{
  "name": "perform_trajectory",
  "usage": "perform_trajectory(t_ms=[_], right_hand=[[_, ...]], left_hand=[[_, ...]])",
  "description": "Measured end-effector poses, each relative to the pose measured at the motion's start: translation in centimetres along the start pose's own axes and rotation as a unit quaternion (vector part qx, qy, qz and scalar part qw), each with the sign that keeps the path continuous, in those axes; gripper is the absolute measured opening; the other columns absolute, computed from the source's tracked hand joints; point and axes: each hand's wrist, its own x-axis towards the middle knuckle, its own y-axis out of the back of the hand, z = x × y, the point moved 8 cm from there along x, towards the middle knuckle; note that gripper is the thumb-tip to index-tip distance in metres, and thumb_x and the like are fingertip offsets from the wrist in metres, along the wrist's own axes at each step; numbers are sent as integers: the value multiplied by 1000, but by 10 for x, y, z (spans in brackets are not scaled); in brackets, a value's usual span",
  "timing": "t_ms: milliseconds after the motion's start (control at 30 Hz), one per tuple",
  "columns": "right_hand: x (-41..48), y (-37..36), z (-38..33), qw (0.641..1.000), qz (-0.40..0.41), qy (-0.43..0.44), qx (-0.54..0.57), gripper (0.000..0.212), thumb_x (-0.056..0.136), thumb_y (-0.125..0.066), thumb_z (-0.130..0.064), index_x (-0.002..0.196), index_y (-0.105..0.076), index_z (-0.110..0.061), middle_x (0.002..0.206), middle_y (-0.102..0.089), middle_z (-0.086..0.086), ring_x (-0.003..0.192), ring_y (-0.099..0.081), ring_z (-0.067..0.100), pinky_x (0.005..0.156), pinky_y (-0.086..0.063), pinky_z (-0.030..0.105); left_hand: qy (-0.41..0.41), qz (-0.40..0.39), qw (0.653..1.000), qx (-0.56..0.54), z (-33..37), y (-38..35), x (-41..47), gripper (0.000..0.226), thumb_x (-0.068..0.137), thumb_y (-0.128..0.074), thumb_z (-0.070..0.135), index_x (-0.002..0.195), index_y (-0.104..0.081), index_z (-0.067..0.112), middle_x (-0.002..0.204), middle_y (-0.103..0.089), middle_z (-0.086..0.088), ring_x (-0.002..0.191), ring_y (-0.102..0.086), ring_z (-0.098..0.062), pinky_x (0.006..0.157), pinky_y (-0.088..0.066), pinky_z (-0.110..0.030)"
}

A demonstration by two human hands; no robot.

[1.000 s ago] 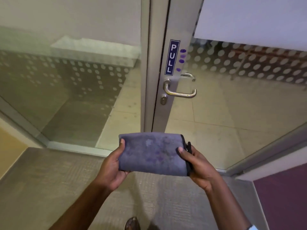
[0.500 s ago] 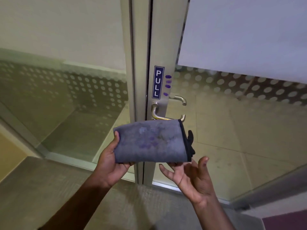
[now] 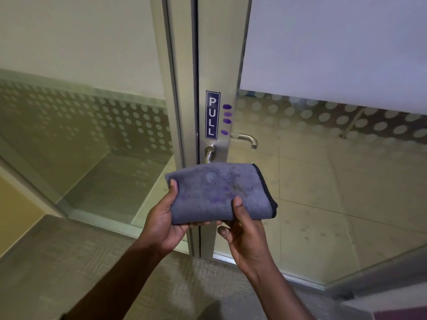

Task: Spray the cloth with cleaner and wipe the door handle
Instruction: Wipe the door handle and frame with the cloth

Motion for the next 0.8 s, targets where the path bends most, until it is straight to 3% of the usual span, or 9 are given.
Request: perform_trajectory(t_ms=[133,300,400,533,600,667,733,800], right_hand=[[9,-4,-2,999,46,5,6,45,73,-71,-34,115,-62,-20,106,-73,5,87,-69,18,53,-49,26],[17,-14,2,996,81,11,47,26,69,-76,-29,95,-76,-24,104,-75,5,88,-72,18,58,-54,29],[16,-19,-3,994,97,45,37,33,65,-79,-28,98,-74,-28,107,-74,2,93,-71,18,60,-54,29],[11,-17,-15,982,154,101,29,43,60,-80,-22,102,-70,-26,106,-74,3,86,-72,16,49,-50,23],[7,-16,-29,972,178,147,35,43,64,-77,-17,105,-69,-27,106,-74,0,90,-72,17,55,-55,25],[3,-14,-46,958,208,197,29,44,70,-74,-14,111,-67,-25,108,-74,-2,94,-71,16,59,-56,26],[-4,-10,-64,934,260,244,-2,39,76,-73,-11,114,-66,-22,111,-73,-3,98,-70,15,65,-57,26],[-12,0,-79,899,334,282,-41,38,78,-75,-17,115,-66,-19,112,-72,-7,102,-67,8,76,-57,23]], left_hand=[[8,-22,999,44,9,-2,13,56,86,-55,46,124,-58,6,117,-71,-19,102,-71,-37,60,-61,-42],[33,-86,987,130,19,-7,30,59,94,-52,49,132,-55,4,124,-66,-24,106,-67,-42,59,-61,-43],[38,-126,975,178,27,-9,37,65,89,-54,54,130,-56,4,123,-66,-26,104,-67,-46,62,-61,-46],[25,-130,958,253,38,-14,41,60,84,-55,60,123,-62,15,114,-75,-6,107,-71,-25,72,-62,-32],[-37,-113,921,372,56,-22,41,56,78,-44,70,111,-64,30,100,-77,11,99,-72,-11,73,-59,-20],[-164,-66,885,430,91,-33,43,49,82,-37,67,100,-62,28,89,-74,8,90,-69,-11,75,-58,-22],[-304,-9,841,447,135,-46,42,38,96,-39,51,102,-60,21,98,-67,0,94,-62,-8,86,-50,-22],[-420,31,769,480,175,-60,41,31,102,-44,35,118,-57,11,114,-61,-9,107,-57,-11,91,-44,-18]])
